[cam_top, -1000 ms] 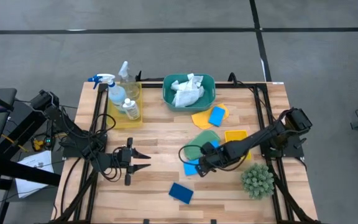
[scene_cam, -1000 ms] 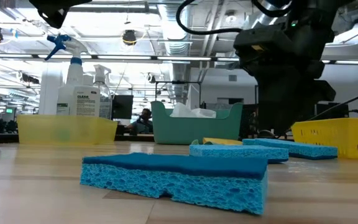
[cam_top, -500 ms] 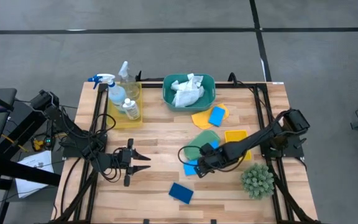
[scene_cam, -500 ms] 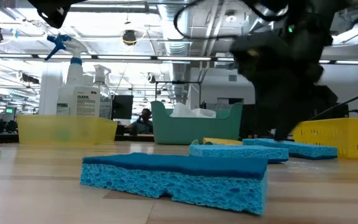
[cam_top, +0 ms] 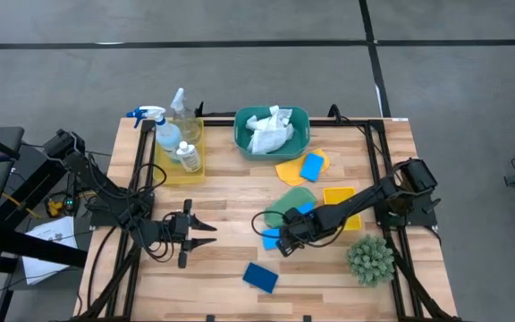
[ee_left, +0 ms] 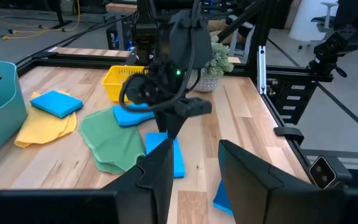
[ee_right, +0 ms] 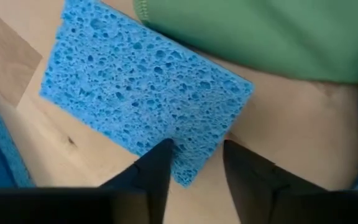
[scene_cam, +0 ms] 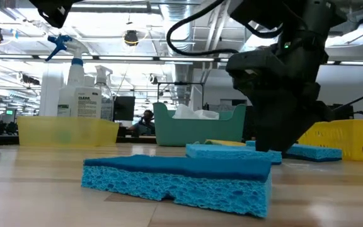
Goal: Pick & Place Kitchen Items
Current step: Put the blue sponge into the right yellow bin
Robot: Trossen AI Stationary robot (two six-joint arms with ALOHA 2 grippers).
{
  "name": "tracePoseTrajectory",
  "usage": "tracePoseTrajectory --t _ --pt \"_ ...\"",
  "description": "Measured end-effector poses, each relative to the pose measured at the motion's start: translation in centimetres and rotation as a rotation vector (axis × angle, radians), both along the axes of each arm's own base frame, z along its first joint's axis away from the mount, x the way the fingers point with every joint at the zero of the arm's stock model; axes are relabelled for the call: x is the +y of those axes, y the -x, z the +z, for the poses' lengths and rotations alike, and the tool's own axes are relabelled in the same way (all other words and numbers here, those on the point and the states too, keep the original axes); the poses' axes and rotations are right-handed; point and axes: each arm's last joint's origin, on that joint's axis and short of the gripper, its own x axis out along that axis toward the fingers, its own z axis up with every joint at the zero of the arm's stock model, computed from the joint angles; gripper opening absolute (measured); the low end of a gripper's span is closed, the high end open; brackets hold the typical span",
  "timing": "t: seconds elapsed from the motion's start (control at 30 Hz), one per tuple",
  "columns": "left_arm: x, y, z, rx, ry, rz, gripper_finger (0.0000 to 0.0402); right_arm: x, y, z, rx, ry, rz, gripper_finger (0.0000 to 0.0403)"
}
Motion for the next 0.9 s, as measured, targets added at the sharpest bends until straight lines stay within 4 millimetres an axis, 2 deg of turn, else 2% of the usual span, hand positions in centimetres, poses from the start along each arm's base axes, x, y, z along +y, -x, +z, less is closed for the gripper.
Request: tracePoseTrajectory --t 0.2,0.27,0.53,0.73,0.9 --pt "0.0 0.0 0.0 0.001 -0.002 0.000 0.0122 0.1 -0.1 -0.1 -0.003 0.009 0.028 0.0030" --pt "0.0 0.0 0.0 0.002 -0.003 0.001 0.0122 0.3 0.1 0.1 -0.006 0.016 0.040 0.0009" --pt "0.0 0.0 -0.1 0.008 -0.004 -0.015 0.0122 1.9 1.5 1.9 -0.044 0.058 0.057 0.0002" --pt "0.0 0.0 -0.1 0.008 -0.004 -0.015 0.0122 2.4 3.0 5.3 -0.138 0.112 0.116 0.0001" --pt "0.0 0.0 -0.1 0.009 -0.004 -0.019 0.0122 1.3 5.3 8.2 -0.107 0.181 0.221 0.0000"
